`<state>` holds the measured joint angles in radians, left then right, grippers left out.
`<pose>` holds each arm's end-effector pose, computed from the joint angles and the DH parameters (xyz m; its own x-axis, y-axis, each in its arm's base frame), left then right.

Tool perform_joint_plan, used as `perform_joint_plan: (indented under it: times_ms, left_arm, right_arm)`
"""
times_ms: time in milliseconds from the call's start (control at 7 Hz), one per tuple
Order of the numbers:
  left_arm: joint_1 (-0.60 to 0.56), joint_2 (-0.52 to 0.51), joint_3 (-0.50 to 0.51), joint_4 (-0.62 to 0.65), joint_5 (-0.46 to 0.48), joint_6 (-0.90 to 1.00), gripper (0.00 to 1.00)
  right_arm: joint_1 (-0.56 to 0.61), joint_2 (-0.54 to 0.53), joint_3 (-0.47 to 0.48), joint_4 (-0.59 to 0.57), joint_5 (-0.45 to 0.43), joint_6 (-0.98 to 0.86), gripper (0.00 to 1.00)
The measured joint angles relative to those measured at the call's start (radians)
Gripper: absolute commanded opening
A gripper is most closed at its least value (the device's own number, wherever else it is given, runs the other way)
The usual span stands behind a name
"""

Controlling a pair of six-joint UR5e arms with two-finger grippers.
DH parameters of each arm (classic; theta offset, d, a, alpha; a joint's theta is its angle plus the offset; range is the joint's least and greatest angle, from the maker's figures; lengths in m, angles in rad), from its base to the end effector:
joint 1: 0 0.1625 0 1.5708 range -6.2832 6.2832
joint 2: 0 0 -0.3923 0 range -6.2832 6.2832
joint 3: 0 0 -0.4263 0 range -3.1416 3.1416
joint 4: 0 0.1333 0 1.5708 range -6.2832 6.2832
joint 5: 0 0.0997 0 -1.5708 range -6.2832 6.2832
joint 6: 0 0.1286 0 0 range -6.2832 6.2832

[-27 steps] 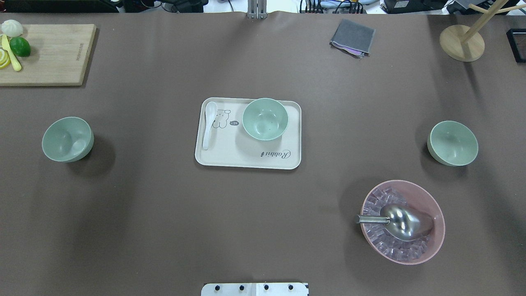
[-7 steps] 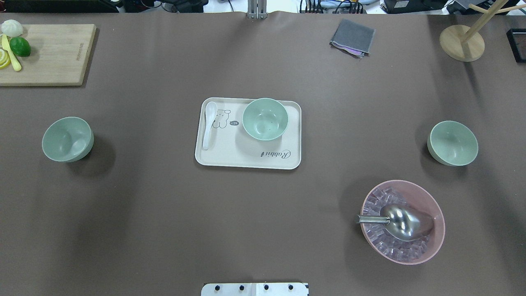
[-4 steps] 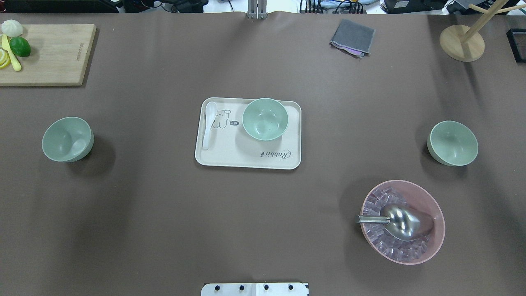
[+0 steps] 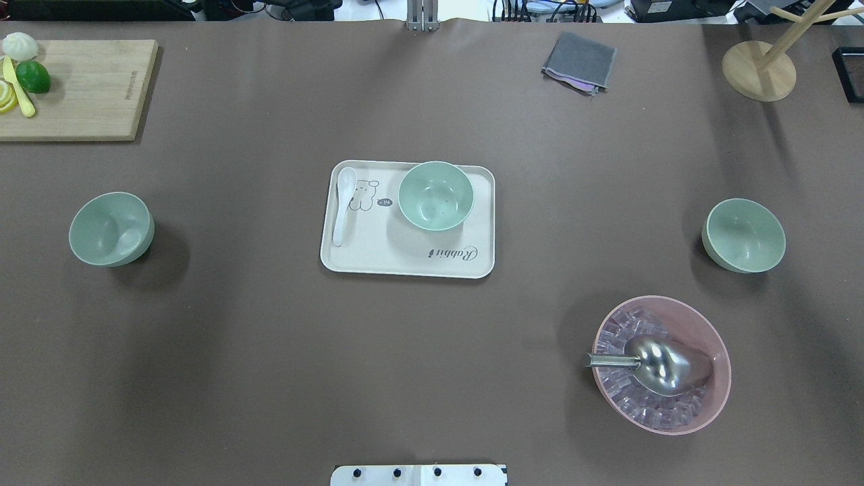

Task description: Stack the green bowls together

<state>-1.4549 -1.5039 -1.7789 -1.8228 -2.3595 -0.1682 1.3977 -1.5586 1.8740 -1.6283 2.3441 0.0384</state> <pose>0.0187 -0.5240 0.5394 0.6771 0.1929 -0.7102 0.0066 0.9634 0.2680 -0.0484 -0.5295 0.4861 0.6801 -0.2620 0.6847 0.1405 0.9632 0.2289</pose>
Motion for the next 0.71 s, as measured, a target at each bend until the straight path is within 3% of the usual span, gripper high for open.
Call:
perform_joint_plan:
  times_ms: [429,714]
  left_arm:
    - [0.097,-0.043,0.012,-0.011,0.003,-0.137,0.98]
    - [0.148,-0.069,0.022,-0.016,0.004,-0.222,0.98]
  right_arm:
    - [-0.13,0.099,-0.122,0.056,-0.012,0.144,0.99]
    - [-0.193,0.122,-0.247,0.257,-0.023,0.293,0.98]
